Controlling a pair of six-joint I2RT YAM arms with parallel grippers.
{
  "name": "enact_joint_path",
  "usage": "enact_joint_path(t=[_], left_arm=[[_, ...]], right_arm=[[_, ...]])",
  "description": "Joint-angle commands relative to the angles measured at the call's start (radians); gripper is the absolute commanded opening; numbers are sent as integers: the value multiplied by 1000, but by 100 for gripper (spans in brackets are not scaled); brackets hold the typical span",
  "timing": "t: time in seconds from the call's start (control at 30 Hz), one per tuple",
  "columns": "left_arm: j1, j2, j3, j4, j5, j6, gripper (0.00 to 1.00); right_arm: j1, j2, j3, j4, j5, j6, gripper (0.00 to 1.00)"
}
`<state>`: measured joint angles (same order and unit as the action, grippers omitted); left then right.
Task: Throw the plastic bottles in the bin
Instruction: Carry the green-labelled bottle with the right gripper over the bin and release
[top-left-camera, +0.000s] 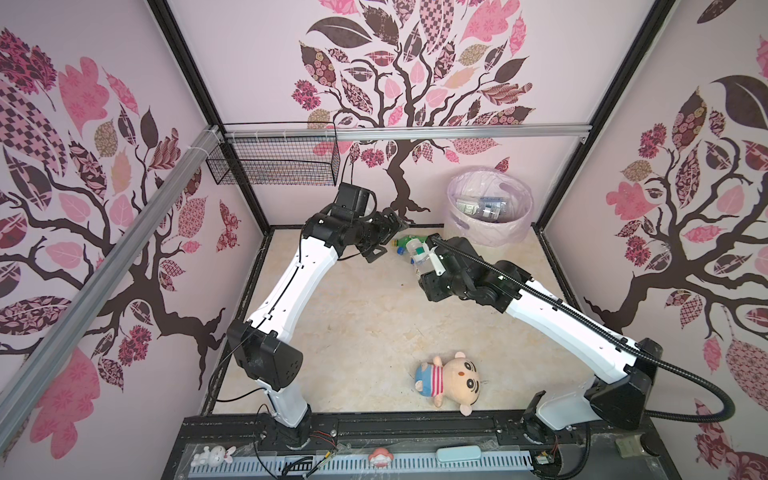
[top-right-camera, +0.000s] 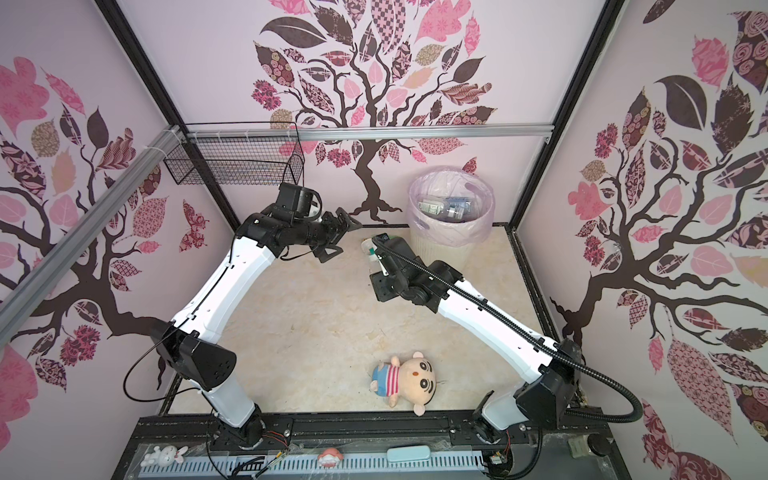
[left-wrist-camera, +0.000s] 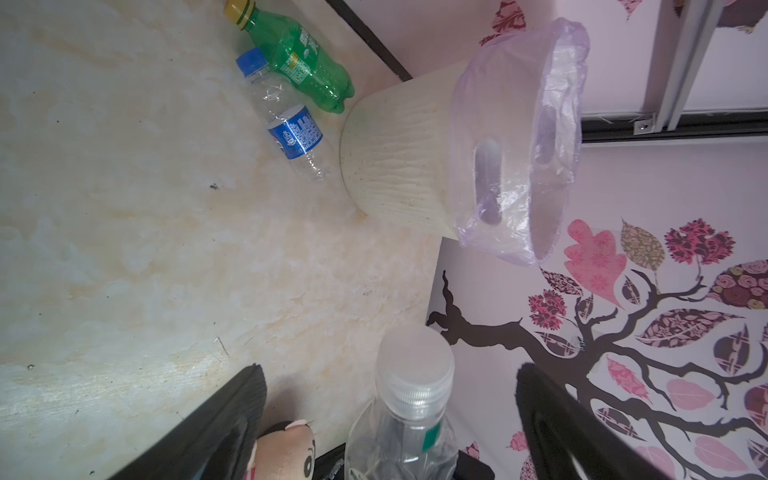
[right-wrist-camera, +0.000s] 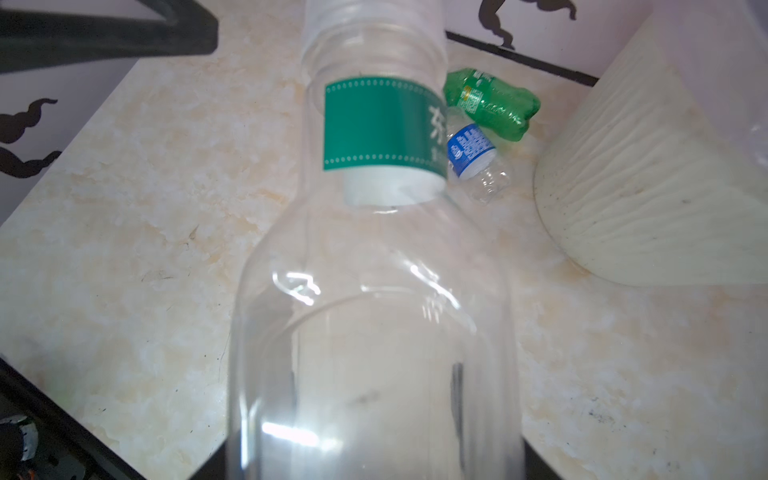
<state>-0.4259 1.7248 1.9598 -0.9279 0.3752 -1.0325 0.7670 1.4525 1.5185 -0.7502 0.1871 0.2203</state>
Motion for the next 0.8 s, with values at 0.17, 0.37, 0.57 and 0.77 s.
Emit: enact_joint_path(t=[0.17,0.37,0.57,0.77], left_arm=[[-6,-56,38,36,-18,-20,97],[-35,-16,140,28,-23,-7,97],[-82,28,217,47,-15,-16,97],[-102,88,290,75,19,-67,97]], right_arm=[[-144,-5,185,-56,46,-4,53],[-228,34,363,-72,100,-34,52],[-259,76,578,-22,219,-33,54],[-260,148,813,58,311,-59,52]])
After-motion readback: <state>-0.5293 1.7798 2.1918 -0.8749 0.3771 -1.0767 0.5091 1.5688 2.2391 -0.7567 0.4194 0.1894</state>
